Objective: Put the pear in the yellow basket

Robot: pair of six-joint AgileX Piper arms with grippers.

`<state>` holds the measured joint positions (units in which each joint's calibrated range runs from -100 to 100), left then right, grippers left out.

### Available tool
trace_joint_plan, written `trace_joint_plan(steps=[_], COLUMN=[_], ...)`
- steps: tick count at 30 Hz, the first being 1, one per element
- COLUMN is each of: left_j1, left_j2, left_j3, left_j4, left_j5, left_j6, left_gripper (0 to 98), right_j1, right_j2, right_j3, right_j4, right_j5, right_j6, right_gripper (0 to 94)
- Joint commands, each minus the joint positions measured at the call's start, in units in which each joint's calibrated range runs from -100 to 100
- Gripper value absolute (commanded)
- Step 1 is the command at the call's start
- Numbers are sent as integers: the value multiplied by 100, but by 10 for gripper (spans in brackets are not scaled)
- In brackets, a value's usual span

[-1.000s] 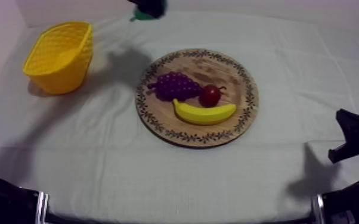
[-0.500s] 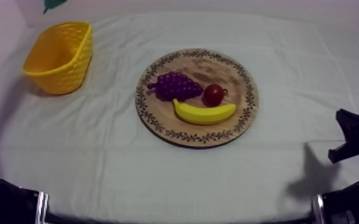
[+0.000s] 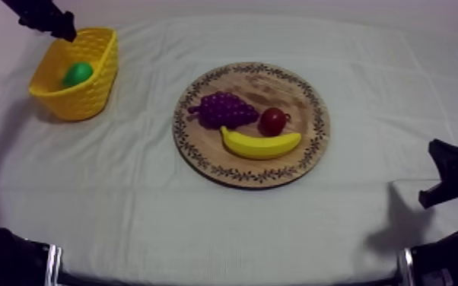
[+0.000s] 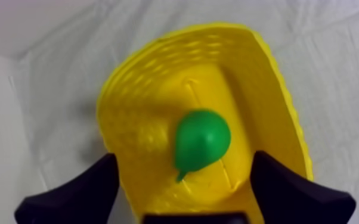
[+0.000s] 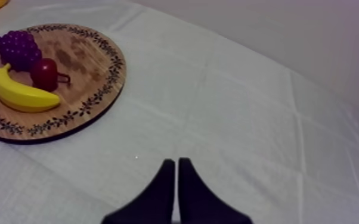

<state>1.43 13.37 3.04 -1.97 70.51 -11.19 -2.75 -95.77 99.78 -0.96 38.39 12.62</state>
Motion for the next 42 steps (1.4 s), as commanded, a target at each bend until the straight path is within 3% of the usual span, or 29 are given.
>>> trace_joint_plan(steps=[1,5,9,19,26,28,33,42], left_j1=[5,11,12,92,114,62,-104,-304], left_j2=[-114,-671,-1548,-3761,-5217,-5659,-6730,-8372], left_j3=[147,528,1045,2058,3203,3616,4852,7382], left_j4=[26,146,278,434,443,443,443,443], left_j5=[-11,-137,-452,-1138,-1965,-2160,-2699,-3772], left_j6=[9,29,96,385,659,693,755,902], left_gripper=[929,924,852,510,146,86,20,1], right_j1=[-4,-7,-8,-8,-8,-8,-8,-8], right_j2=[2,2,2,2,2,2,2,2], right_j3=[0,0,0,0,0,0,0,0], right_j4=[1,1,1,1,1,1,1,1], right_j5=[0,0,0,0,0,0,0,0], right_j6=[1,1,1,1,1,-1,-2,-4], right_gripper=[3,3,3,3,3,3,3,3])
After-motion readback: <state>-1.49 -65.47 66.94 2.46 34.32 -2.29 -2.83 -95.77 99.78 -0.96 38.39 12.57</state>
